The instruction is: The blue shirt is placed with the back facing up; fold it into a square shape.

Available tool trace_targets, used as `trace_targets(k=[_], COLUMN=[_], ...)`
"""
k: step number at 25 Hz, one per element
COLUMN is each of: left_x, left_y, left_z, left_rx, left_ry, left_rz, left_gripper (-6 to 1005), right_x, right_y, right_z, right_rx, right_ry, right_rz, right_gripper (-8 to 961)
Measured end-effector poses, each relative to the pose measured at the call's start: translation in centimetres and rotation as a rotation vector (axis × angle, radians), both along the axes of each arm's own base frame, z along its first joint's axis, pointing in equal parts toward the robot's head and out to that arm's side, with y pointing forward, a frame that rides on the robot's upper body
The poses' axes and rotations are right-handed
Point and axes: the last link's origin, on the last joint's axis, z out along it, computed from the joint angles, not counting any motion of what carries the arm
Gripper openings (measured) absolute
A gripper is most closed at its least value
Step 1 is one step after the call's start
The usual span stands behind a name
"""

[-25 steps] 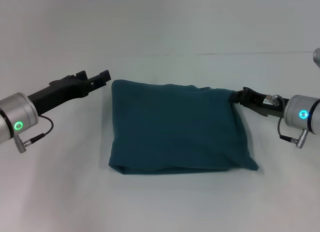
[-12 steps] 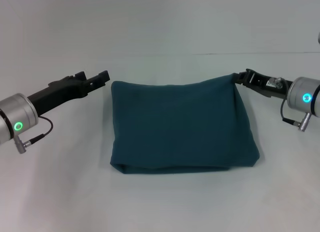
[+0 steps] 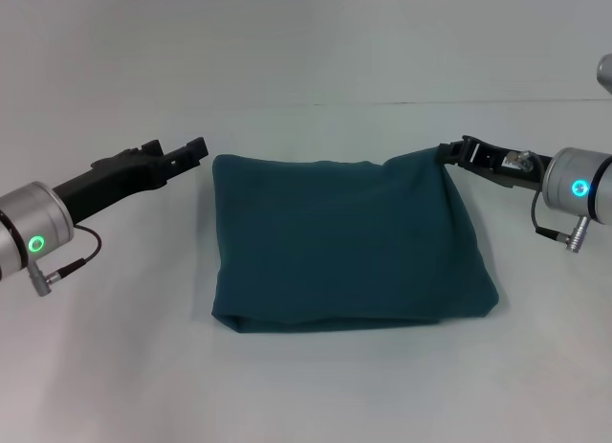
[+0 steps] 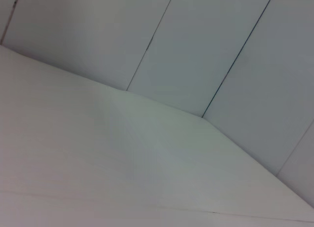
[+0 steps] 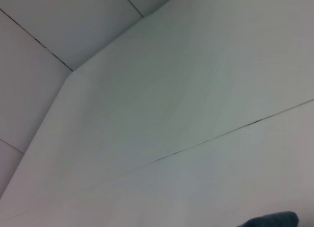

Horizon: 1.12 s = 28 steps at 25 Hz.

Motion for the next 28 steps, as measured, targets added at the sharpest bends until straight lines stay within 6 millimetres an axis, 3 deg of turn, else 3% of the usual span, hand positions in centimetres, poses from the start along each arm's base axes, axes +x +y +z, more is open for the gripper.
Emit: trace_targets(k=[8, 19, 22, 27, 28], left_x=[-0.2, -0.2, -0.2, -0.2, -0.2], left_y=[0.3, 0.5, 0.6, 1.3, 1.4], left_z=[0.1, 0.1, 0.1, -0.1, -0.2], left_rx=[0.013, 0.017, 0.019, 0.019, 0.017], left_ry=[0.01, 0.011, 0.009, -0.005, -0.007], left_rz=[0.019, 0.027, 0.037, 0.092, 0.106], left_gripper=[888, 887, 888, 888, 888], right_x=[0.6, 2.8, 2.9, 2.3, 2.1], right_y=[-0.1, -0.3, -0.6, -1.2, -1.4], right_z=[0.4, 4.0, 4.9, 5.9, 6.0], right_rx=[0.01, 0.045, 0.041, 0.023, 0.013], right_ry=[-0.007, 0.008, 0.034, 0.083, 0.089], right_rz=[-0.005, -0.037, -0.021, 0.044, 0.062], right_gripper=[35, 228, 455, 674, 674])
